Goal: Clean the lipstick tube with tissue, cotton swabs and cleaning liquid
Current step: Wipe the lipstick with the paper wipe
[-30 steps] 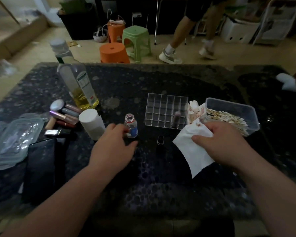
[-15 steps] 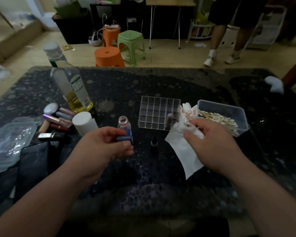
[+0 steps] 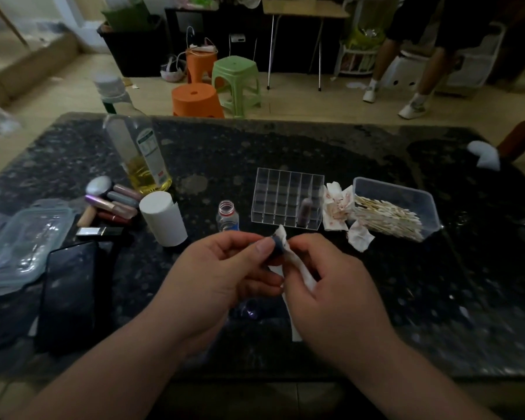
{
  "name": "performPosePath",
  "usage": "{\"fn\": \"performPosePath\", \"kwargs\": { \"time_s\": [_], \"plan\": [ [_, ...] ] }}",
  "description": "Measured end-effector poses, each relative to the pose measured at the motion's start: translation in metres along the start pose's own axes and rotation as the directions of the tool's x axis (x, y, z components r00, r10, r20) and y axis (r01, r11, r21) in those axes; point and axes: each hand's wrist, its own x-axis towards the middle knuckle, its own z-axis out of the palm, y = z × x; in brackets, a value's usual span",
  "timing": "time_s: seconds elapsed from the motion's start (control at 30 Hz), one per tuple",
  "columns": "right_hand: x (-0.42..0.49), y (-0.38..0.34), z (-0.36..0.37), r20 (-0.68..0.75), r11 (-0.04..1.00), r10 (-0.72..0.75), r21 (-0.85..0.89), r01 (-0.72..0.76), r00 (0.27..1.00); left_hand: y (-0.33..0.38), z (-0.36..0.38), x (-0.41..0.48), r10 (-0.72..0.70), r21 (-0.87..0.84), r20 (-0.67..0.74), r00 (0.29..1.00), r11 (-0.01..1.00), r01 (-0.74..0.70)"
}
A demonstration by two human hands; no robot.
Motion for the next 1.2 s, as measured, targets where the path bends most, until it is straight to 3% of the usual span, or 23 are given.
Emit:
{"fn": "performPosePath", "kwargs": {
  "time_s": [0.17, 0.37, 0.47, 0.57, 0.67, 0.73, 0.8, 0.87, 0.93, 1.0, 1.03, 1.07, 1.1, 1.17, 1.2],
  "plan": [
    [-0.002, -0.005, 0.003, -0.047, 0.995, -0.068, 0.071, 0.072, 0.997, 0.004, -0.004, 0.001, -0.034, -0.016, 0.018, 0.999, 0.999, 0.034],
    [0.002, -0.003, -0.006, 0.056, 0.966, -0.105, 0.245, 0.088, 0.993, 0.013, -0.015, -0.003, -0.153, -0.065, 0.131, 0.979, 0.985, 0.163],
    [0.003, 0.003, -0.011, 0.043, 0.957, -0.228, 0.195, 0.215, 0.973, 0.02, -0.023, -0.007, -0.216, -0.065, 0.226, 0.95, 0.97, 0.236],
    [0.004, 0.002, -0.011, 0.118, 0.952, -0.254, 0.207, 0.226, 0.96, 0.02, -0.025, -0.011, -0.195, -0.07, 0.257, 0.947, 0.973, 0.219],
    [0.003, -0.005, -0.009, 0.175, 0.933, -0.198, 0.336, 0.13, 0.964, 0.015, -0.019, -0.014, -0.084, -0.097, 0.177, 0.981, 0.99, 0.102],
    [0.003, -0.009, -0.009, 0.214, 0.878, -0.086, 0.477, -0.027, 0.973, 0.011, -0.016, -0.017, 0.007, -0.1, 0.114, 0.993, 0.995, 0.004],
    [0.003, -0.012, -0.011, 0.303, 0.775, 0.037, 0.593, -0.219, 0.952, 0.008, -0.015, -0.02, 0.121, 0.01, 0.062, 0.991, 0.992, -0.122],
    [0.002, -0.013, -0.013, 0.457, 0.565, 0.144, 0.691, -0.452, 0.878, 0.006, -0.018, -0.021, 0.325, 0.322, 0.05, 0.945, 0.89, -0.323],
    [0.001, -0.014, -0.013, 0.567, 0.332, 0.189, 0.732, -0.595, 0.802, 0.005, -0.023, -0.021, 0.521, 0.572, 0.2, 0.83, 0.625, -0.53],
    [-0.001, -0.017, -0.011, 0.578, 0.258, 0.229, 0.74, -0.621, 0.783, 0.002, -0.029, -0.019, 0.594, 0.664, 0.348, 0.725, 0.389, -0.638],
    [-0.002, -0.019, -0.012, 0.55, 0.311, 0.252, 0.733, -0.605, 0.796, 0.002, -0.031, -0.019, 0.595, 0.692, 0.369, 0.714, 0.337, -0.638],
    [-0.003, -0.02, -0.013, 0.496, 0.431, 0.271, 0.704, -0.565, 0.825, 0.005, -0.03, -0.021, 0.565, 0.705, 0.341, 0.752, 0.376, -0.601],
    [-0.005, -0.02, -0.015, 0.423, 0.584, 0.262, 0.646, -0.492, 0.867, 0.009, -0.029, -0.022, 0.478, 0.669, 0.277, 0.833, 0.527, -0.524],
    [-0.007, -0.02, -0.017, 0.266, 0.807, 0.144, 0.526, -0.269, 0.953, 0.016, -0.029, -0.022, 0.15, 0.433, 0.21, 0.966, 0.872, -0.229],
    [-0.008, -0.019, -0.017, 0.199, 0.861, 0.039, 0.491, -0.134, 0.979, 0.018, -0.031, -0.02, -0.003, 0.294, 0.249, 0.968, 0.953, -0.073]
  ]
}}
